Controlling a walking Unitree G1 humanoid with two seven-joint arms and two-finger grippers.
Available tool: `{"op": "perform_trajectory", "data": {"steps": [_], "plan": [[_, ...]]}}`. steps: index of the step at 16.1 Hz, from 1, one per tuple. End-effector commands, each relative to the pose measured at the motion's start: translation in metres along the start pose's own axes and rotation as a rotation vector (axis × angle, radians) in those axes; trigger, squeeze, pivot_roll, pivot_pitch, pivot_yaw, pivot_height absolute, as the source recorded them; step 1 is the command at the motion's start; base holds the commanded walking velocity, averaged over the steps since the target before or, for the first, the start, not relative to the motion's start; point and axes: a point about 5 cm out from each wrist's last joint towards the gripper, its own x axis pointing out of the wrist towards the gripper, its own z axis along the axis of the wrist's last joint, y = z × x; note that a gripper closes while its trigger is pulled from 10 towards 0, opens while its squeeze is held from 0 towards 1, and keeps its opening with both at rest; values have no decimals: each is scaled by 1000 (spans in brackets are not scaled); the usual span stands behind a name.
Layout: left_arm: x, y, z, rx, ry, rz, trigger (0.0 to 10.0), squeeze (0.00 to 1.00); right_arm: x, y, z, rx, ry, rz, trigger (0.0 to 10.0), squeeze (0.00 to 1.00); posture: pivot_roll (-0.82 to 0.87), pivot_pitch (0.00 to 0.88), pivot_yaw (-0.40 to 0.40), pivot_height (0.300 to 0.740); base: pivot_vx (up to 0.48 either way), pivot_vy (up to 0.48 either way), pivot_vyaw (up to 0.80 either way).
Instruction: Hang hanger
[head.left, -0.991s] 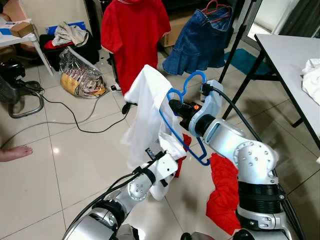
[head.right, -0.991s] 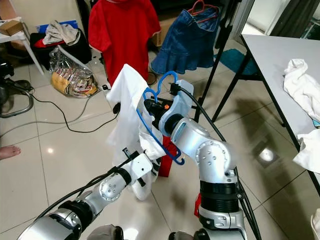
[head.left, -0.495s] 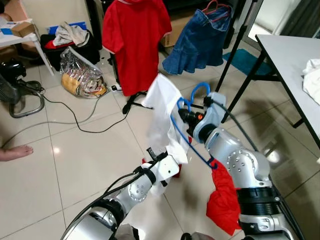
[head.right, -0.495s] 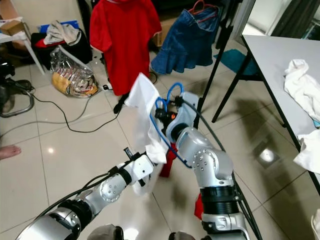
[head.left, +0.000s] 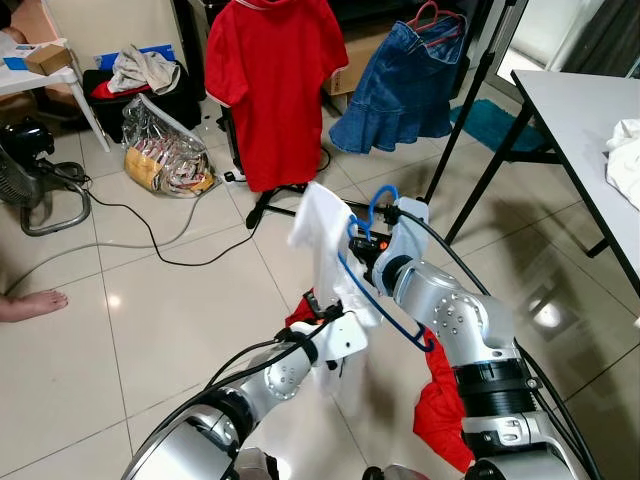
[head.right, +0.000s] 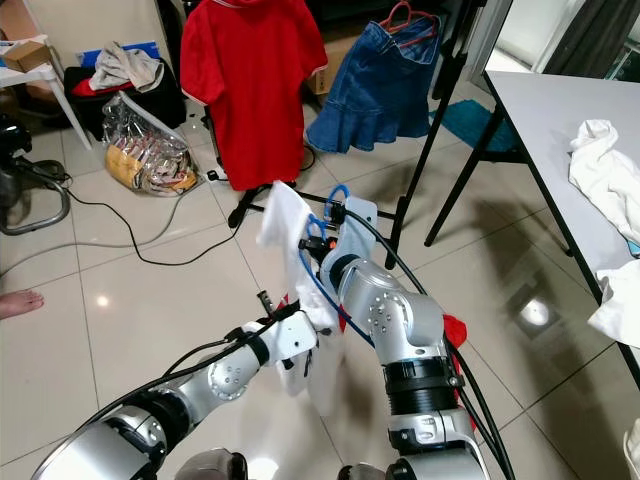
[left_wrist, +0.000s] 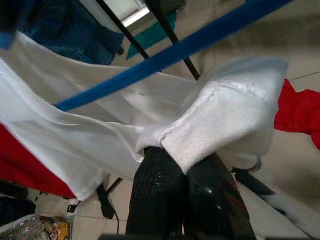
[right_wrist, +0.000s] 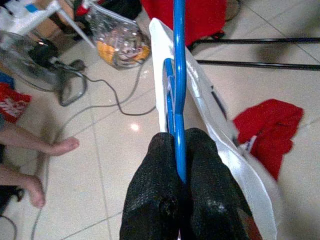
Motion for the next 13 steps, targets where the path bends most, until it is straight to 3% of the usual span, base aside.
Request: {"op": "perform_trajectory", "data": {"steps": [1, 4, 8, 10, 11, 13], "plan": [[2, -1, 3, 24, -7, -8, 0, 0, 2, -1, 3, -11, -11, -37, 10000, 0, 44, 49, 8, 740, 0, 0, 0], [3, -2, 5, 32, -13, -12, 0, 0, 5, -9, 6, -13, -86, -94, 10000, 0, 49, 46, 11, 740, 0, 0, 0], [4, 0, 7, 37, -25, -10, 0, 0, 0, -12, 17, 54, -204, -15, 10000, 0, 52, 45, 10, 740, 0, 0, 0], [4, 1, 7, 47, -26, 3, 0, 0, -3, -9, 21, 207, -276, 103, 10000, 0, 54, 46, 10, 740, 0, 0, 0], [4, 4, 6, 59, -24, 31, 0, 0, -8, -4, 24, 331, -333, 210, 10000, 0, 56, 45, 11, 740, 0, 0, 0], [5, 9, 7, 68, -26, 57, 275, 0, -11, -3, 27, 378, -372, 253, 10000, 0, 59, 44, 13, 740, 0, 0, 0]]}}
